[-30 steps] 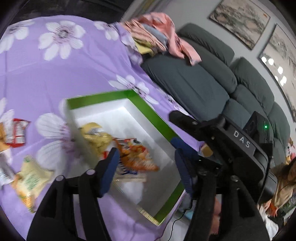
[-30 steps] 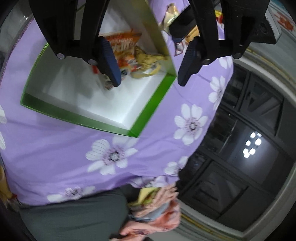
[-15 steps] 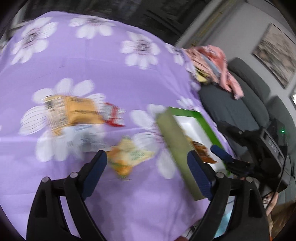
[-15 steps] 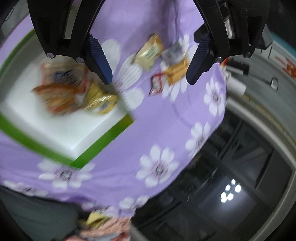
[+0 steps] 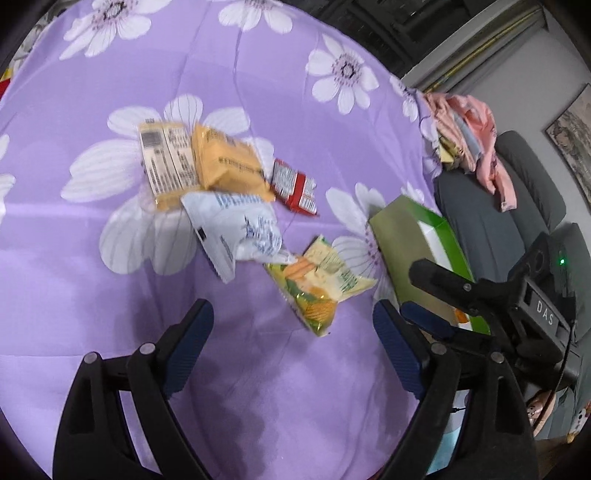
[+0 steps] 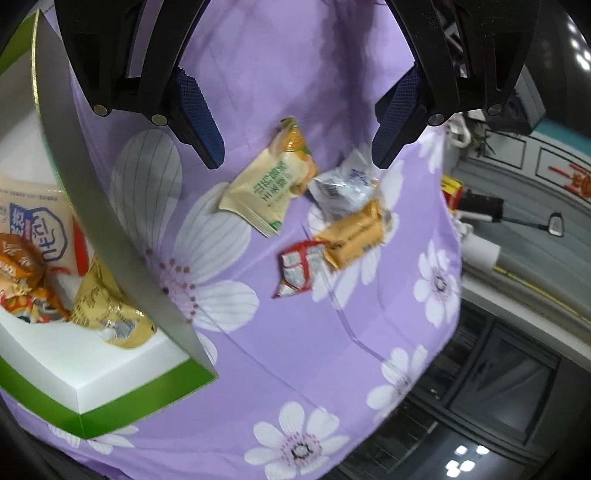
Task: Organize snacks
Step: 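Move the right gripper to the yellow-green corn snack packet, then grasp the yellow-green corn packet with the right gripper and lift it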
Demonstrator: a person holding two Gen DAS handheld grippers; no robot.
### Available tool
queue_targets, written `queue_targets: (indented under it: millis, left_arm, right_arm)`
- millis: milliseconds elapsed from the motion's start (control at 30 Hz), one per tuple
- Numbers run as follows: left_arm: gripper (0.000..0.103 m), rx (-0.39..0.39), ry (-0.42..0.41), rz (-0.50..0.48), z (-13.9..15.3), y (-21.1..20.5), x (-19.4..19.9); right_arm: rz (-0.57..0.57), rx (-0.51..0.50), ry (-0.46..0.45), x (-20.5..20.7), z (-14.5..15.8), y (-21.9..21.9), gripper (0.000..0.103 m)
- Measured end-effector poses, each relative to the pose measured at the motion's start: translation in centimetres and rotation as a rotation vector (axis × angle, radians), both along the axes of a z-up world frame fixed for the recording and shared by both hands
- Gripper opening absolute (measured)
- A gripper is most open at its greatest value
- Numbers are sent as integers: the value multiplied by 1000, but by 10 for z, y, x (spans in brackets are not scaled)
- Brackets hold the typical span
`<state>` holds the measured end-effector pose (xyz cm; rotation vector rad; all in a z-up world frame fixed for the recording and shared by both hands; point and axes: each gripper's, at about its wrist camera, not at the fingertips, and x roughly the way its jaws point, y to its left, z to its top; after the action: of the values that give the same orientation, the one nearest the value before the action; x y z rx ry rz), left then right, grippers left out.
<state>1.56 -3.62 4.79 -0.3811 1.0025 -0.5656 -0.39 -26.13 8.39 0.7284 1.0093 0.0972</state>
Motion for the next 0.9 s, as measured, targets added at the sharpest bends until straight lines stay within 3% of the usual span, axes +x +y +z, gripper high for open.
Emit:
queue_targets:
  millis: [100,233,333,533,733,900]
  left_arm:
    - [87,-18,31,-18,-8,-6,2]
    - [87,-25,58,-24,-16,-15,2]
    - [84,-41,79,-28,-21,-21,5]
    - [75,-37,98,8,-29,-20,8]
    - [69,-24,85,24,-29,-16,9]
    - [62,10,72,11,-30,-16,9]
  right_arm:
    - [-1,-18,4,8,-5,5,83]
    - [30,-149,0,28,0,12,83]
    - [83,-189,-23,47,-1,19,83]
    - [137,-247,48,66,-28,26,82]
    - [187,-226,70,59,-39,29,69]
    - [213,-150,103,51,-39,35,61]
